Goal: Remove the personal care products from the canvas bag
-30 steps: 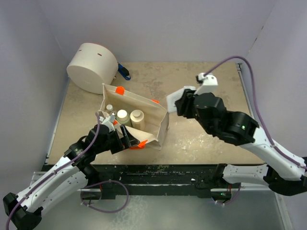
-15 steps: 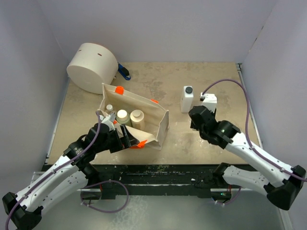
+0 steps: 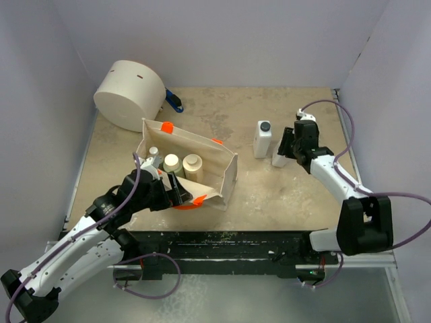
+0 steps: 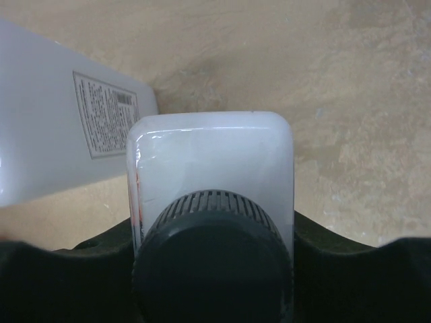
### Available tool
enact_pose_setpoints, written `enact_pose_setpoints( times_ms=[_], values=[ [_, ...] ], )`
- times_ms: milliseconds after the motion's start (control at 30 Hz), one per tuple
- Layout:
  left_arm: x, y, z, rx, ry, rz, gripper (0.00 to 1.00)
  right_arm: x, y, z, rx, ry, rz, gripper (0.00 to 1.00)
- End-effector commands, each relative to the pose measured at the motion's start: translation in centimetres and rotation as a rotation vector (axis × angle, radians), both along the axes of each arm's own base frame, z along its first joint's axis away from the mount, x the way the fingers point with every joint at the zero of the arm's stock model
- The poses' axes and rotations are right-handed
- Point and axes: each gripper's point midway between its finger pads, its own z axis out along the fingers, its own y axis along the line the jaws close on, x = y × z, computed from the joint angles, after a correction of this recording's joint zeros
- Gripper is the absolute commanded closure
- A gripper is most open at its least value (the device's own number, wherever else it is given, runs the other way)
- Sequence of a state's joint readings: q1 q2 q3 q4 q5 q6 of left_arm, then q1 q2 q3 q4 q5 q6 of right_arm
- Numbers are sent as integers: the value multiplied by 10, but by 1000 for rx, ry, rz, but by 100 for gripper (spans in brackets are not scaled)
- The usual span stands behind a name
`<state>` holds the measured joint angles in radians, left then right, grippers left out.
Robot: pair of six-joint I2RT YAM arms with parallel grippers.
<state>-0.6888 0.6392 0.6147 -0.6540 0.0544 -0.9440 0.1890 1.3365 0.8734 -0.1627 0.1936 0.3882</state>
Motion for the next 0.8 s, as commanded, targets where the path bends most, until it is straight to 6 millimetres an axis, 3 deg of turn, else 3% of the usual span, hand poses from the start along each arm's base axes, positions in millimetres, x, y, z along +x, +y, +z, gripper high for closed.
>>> enact_pose_setpoints(
  times_ms=[0, 133, 200, 533, 633, 767],
  values=[
    [10, 8, 19, 62, -84, 0, 1, 66, 19, 90, 123, -353, 175, 100],
    [13, 9, 21, 81, -97, -3, 1, 78, 24, 77, 129, -320, 253, 100],
    [14, 9, 21, 88, -98, -4, 1, 86, 26, 85, 126, -340, 274, 100],
    [12, 9, 22, 76, -100, -10, 1, 92, 20, 66, 69, -271, 284, 100],
    [10, 10, 23, 74, -103, -11, 1, 93, 17, 65, 52, -270, 277, 91],
    [10, 10, 25, 69, -108, -11, 1, 91, 17, 56, 50, -252, 278, 69]
  ],
)
